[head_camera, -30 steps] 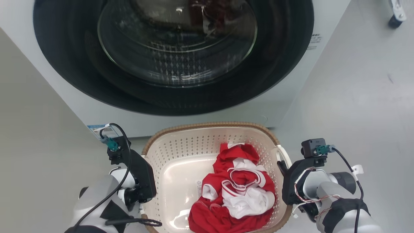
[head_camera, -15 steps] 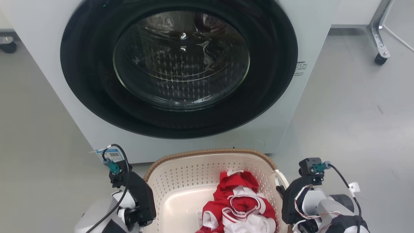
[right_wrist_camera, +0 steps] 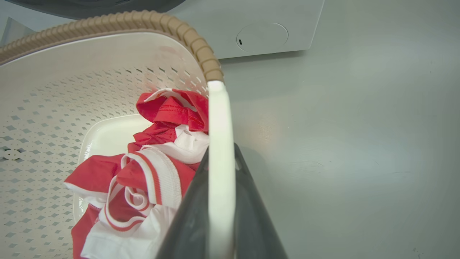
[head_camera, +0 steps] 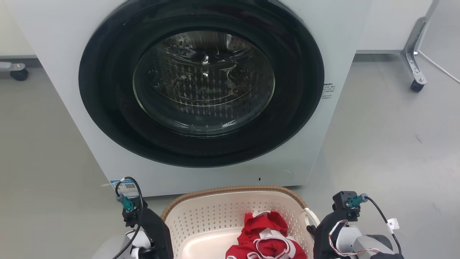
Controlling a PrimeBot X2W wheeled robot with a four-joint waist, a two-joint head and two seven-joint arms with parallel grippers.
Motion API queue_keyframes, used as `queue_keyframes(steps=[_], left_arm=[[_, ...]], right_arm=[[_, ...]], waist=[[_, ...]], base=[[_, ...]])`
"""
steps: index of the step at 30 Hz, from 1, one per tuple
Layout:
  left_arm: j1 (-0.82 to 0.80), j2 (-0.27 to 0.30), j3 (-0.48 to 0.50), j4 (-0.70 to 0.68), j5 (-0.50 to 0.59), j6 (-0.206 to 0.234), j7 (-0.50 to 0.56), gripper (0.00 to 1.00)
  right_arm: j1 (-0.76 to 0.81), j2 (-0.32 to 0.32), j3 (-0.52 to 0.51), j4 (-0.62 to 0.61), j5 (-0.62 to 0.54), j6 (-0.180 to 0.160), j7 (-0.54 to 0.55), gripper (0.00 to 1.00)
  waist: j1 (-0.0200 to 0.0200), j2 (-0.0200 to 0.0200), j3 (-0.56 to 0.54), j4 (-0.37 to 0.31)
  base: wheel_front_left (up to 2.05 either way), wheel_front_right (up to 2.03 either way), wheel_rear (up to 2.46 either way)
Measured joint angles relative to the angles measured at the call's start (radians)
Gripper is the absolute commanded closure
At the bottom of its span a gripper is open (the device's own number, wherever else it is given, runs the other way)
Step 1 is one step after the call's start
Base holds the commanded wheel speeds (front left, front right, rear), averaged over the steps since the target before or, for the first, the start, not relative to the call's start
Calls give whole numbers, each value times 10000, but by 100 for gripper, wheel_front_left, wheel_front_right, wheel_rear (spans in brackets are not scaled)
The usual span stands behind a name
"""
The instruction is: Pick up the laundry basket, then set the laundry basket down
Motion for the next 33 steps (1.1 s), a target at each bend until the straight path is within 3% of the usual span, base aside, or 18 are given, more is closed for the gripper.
queue_keyframes(steps=[33], left_arm=[[268,27,-407,-21,-523,188,73,100]], right_arm=[[198,-188,577,-326,754,-2,343,100]], waist=[[0,0,-180,-36]], base=[[0,0,0]])
